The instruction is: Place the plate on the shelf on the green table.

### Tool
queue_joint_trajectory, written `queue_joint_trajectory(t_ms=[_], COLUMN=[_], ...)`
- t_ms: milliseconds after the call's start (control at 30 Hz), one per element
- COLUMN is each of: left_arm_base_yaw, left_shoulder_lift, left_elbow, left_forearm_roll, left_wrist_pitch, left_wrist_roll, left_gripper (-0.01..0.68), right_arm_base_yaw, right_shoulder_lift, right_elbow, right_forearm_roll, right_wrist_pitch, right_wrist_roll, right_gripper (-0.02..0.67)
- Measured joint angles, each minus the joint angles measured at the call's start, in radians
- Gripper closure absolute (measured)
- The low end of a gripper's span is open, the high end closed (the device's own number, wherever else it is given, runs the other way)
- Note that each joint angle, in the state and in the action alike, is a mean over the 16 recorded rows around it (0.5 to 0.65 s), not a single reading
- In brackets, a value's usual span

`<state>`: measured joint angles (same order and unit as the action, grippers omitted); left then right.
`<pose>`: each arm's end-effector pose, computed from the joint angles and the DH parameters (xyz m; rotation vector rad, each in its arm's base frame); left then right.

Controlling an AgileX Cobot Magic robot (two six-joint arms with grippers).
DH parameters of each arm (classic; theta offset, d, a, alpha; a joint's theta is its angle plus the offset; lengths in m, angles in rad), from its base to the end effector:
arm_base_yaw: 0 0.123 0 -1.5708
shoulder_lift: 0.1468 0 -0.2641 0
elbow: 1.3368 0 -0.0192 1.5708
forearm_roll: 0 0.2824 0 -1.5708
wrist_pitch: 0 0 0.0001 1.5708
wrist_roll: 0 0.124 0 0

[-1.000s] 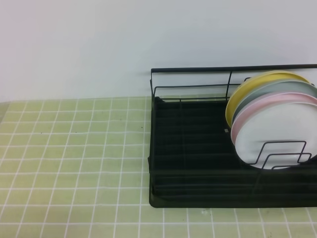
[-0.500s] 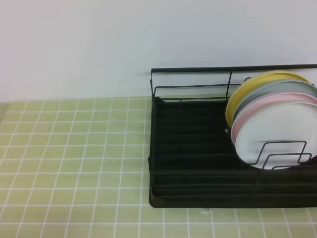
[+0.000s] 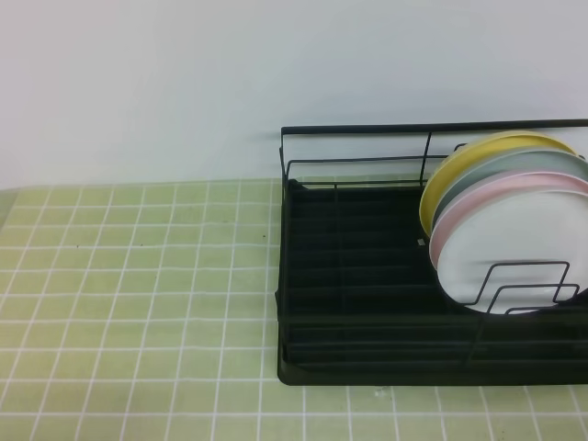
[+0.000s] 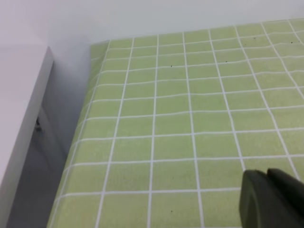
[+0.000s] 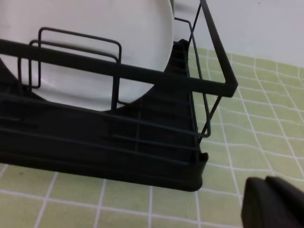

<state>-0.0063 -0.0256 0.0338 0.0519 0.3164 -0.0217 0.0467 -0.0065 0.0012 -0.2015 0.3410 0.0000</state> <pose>0.1383 0.0011 0.1671 0.0192 1.8078 0.0298 0.1382 -0.0019 0.1754 -0.1672 1.8076 -0.1625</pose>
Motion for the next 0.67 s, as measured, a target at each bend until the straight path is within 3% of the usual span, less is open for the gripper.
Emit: queue_joint_trajectory(t_ms=[667], left_arm_base_yaw=[0.000], left_shoulder_lift=[0.000], left_elbow=[0.000], left_forearm_roll=[0.001], left_wrist_pitch=[0.000], left_wrist_roll=[0.000], left_gripper=[0.673], right_arm_base_yaw=[0.001], right_shoulder_lift=[0.000], right_elbow=[0.000], right_forearm_roll=[-0.010], right_wrist_pitch=[-0.017], right_wrist_roll=[0.000], right_gripper=[0.650])
